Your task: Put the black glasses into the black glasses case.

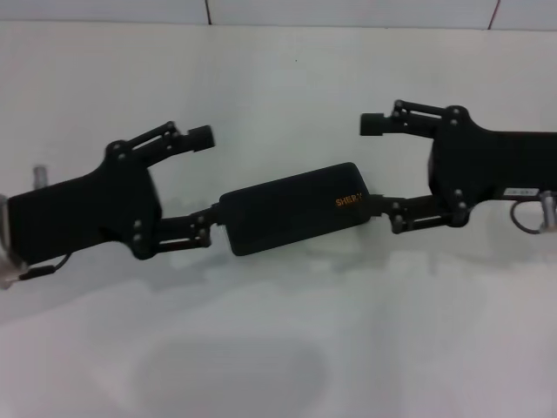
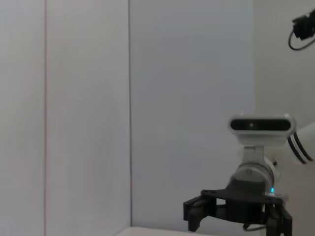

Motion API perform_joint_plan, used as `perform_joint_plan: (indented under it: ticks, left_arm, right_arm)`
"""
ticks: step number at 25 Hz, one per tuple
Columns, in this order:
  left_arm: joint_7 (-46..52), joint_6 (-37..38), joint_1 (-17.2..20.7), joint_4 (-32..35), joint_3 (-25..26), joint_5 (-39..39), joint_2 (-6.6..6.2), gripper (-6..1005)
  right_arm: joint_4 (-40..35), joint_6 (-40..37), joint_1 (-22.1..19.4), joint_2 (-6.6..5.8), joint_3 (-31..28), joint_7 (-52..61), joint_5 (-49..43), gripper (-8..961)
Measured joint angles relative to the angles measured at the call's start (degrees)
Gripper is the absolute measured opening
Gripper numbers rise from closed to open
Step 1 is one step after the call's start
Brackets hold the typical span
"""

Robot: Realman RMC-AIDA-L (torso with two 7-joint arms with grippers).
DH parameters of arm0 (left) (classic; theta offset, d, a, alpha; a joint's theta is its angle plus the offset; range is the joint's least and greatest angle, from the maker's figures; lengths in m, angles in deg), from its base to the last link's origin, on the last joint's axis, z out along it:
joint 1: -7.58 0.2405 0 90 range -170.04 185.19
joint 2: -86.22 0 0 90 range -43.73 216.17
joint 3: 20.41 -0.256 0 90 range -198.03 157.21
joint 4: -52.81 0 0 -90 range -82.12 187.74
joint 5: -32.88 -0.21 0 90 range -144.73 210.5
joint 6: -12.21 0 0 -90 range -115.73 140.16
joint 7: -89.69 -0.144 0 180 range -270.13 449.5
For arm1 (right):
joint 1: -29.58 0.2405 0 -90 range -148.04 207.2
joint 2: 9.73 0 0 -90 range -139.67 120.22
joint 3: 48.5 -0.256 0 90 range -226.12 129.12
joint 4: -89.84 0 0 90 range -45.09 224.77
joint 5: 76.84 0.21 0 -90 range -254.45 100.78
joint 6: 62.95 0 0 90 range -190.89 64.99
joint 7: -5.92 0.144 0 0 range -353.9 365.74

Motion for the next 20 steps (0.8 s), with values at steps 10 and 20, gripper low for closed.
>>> perform_joint_plan:
  ticks: [10, 20]
  left_arm:
    - [-0.4, 1.2, 1.4, 0.3, 0.6, -0.6, 0.05, 888]
    - [-0.6, 1.6, 1.6, 0.5, 0.6, -0.7, -0.2, 888]
  right_arm:
    - [5.1, 1.3, 1.5, 0.23, 2.6, -5.6, 3.0, 892]
    - [5.5, 1.8, 1.1, 0.23, 2.9, -7.0, 3.7, 892]
